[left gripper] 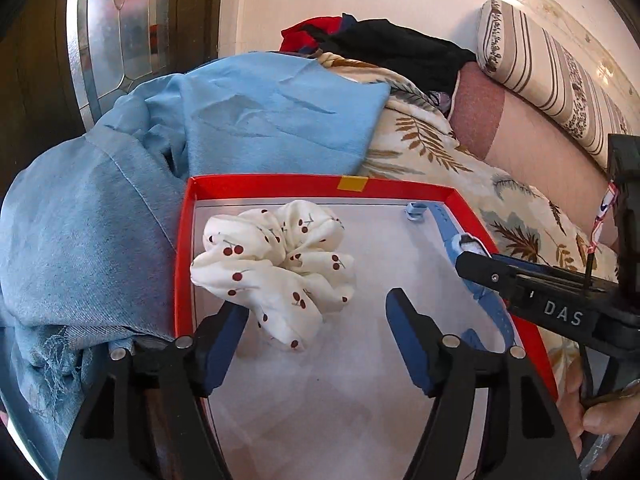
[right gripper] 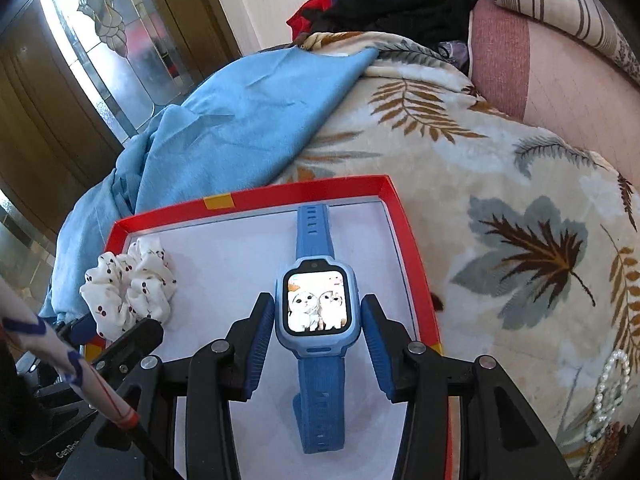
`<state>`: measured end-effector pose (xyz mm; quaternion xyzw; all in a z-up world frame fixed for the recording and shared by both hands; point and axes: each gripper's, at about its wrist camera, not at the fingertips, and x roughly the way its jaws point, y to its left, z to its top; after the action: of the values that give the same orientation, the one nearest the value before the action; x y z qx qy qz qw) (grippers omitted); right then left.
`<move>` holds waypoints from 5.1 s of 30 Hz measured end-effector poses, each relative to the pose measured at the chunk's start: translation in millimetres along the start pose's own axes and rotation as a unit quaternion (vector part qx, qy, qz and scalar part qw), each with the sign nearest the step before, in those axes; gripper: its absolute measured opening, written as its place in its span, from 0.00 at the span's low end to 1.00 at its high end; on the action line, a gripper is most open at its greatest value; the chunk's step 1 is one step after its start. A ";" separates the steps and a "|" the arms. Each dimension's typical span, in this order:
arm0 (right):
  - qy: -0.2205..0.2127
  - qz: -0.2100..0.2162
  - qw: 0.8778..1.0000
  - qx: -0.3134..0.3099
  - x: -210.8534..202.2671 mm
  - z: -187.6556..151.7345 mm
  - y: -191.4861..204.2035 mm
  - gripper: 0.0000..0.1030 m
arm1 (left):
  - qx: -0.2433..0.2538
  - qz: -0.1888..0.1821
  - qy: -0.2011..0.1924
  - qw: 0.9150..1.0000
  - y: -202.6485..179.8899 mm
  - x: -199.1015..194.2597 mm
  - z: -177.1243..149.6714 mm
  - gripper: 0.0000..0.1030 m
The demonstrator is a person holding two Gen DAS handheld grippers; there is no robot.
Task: Organize jewelry
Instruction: 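Return both open tools to the remaining accessories on the bed, then grasp the grey sheer scrunchie with the right tool while the left grasps the plaid scrunchie, then carry the plaid and grey scrunchies over the red box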
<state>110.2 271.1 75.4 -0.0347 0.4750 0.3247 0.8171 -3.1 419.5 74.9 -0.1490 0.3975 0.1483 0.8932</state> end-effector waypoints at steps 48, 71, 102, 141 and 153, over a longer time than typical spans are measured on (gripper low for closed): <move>-0.166 -0.073 0.924 0.337 -318.0 -325.4 -351.4 0.69 | 0.262 -0.165 0.057 0.949 -328.5 -117.8 -188.3 0.68; -0.180 -0.073 0.931 0.310 -314.4 -321.8 -347.0 0.16 | 0.294 -0.135 0.044 0.945 -407.6 -43.5 -166.4 0.74; -0.210 -0.061 0.931 0.293 -323.2 -319.7 -339.6 0.16 | 0.273 -0.186 -0.005 0.944 -403.0 -95.1 -180.8 0.09; -0.230 -0.076 0.935 0.259 -336.3 -327.0 -313.9 0.16 | 0.232 -0.197 -0.023 0.952 -361.5 -122.3 -167.4 0.09; -0.210 -0.065 0.946 0.239 -332.1 -336.7 -270.2 0.16 | 0.197 -0.193 -0.038 0.960 -311.8 -136.4 -161.0 0.09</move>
<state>-103.6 -229.7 88.7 0.1999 0.3527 0.1477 0.9021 -78.1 53.5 121.1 -0.0380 0.3485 -0.1032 0.9309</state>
